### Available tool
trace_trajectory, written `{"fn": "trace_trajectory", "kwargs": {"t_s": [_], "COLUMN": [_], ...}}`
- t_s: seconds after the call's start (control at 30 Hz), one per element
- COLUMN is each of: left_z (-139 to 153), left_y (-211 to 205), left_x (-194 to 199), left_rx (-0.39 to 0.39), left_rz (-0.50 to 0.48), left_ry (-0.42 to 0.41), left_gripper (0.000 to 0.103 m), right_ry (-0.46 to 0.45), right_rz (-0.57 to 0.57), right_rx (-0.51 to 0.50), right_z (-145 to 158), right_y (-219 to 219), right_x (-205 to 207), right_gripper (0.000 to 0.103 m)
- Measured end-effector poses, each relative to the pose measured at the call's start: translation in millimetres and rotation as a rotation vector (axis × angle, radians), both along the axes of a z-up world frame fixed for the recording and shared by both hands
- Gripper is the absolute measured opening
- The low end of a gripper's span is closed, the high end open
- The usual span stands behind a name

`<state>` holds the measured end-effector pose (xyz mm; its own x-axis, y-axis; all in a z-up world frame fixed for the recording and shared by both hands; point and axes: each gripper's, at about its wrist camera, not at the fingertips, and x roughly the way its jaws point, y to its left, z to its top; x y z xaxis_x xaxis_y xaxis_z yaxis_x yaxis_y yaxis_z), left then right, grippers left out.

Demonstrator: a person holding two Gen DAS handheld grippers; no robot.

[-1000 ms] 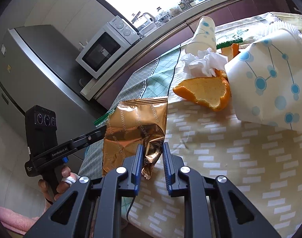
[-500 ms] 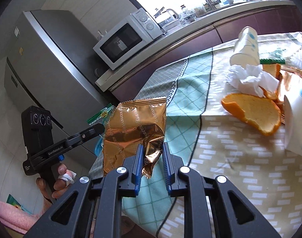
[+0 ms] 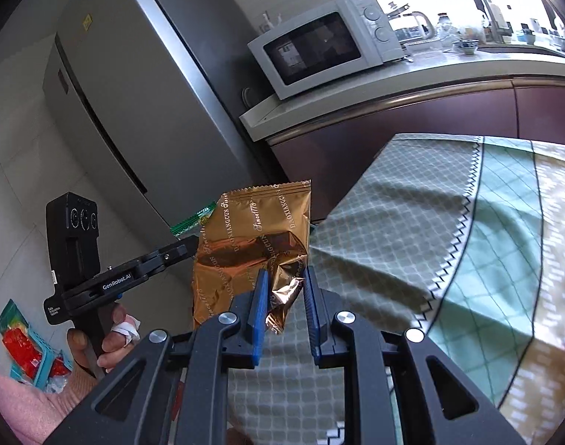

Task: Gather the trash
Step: 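Carry both wrappers over the teal bin and open both grippers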

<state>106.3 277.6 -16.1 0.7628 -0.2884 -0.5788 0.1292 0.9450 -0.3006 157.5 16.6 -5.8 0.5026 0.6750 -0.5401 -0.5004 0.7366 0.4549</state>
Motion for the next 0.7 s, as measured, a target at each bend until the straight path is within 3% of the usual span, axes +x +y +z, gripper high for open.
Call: {"fn": "trace_trajectory", "kwargs": {"t_s": [0.3,0.7], "left_z": [-20.1,-65.5], "left_y": [53.9,60.5], "left_x": [10.5,40.6], "left_rx": [0.011,0.006], "left_rz": [0.096,0.124], "left_ry": [0.042,0.15], "left_gripper": [0.006,0.007], "right_ry": [0.041,0.112], "right_rz": [0.066,0.088], "right_rx": [-0.065,-0.174], "right_z": [-12.6,-41.6], "right_y": [52.2,103.7], "right_x": [42.0,79.9], "right_gripper": [0.018,0.018]}}
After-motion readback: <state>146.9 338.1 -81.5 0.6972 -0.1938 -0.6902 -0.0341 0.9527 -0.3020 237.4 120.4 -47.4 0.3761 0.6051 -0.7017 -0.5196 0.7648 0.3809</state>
